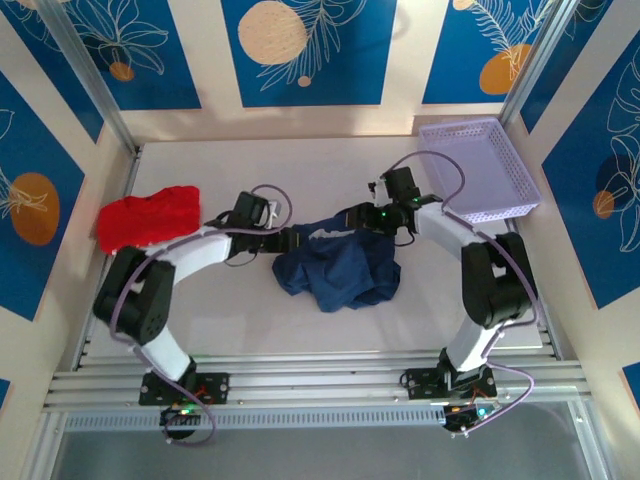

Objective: Fold the inside-out t-shirt

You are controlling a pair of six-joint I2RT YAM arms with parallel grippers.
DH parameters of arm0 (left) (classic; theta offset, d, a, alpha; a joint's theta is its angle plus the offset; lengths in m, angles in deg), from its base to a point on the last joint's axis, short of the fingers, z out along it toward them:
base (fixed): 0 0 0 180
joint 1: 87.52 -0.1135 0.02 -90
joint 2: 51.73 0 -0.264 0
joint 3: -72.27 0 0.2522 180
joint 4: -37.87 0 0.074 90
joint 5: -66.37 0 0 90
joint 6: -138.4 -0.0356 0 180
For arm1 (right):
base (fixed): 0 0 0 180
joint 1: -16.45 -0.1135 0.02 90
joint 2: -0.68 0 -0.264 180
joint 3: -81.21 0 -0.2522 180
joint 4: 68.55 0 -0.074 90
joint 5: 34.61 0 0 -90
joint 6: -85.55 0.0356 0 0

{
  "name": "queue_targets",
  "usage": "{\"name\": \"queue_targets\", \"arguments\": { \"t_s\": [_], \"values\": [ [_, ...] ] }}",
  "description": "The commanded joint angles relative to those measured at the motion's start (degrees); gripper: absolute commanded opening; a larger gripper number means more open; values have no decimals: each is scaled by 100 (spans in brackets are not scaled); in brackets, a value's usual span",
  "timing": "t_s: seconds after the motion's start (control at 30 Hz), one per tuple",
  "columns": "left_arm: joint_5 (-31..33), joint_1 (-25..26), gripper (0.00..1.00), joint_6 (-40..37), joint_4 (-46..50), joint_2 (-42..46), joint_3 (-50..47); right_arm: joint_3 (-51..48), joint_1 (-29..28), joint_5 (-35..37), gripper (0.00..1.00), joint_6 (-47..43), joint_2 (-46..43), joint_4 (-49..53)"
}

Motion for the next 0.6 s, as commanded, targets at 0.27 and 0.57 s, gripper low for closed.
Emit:
{"name": "queue_targets", "arguments": {
  "t_s": [0.27,0.57],
  "values": [
    [-972,-73,49,358,-620,-1376,868,141,0,-1097,18,281,445,-499],
    [-910,-246,0,7,-819,-768,1441,533,278,-1206,0,11,-766,-441]
  ]
}}
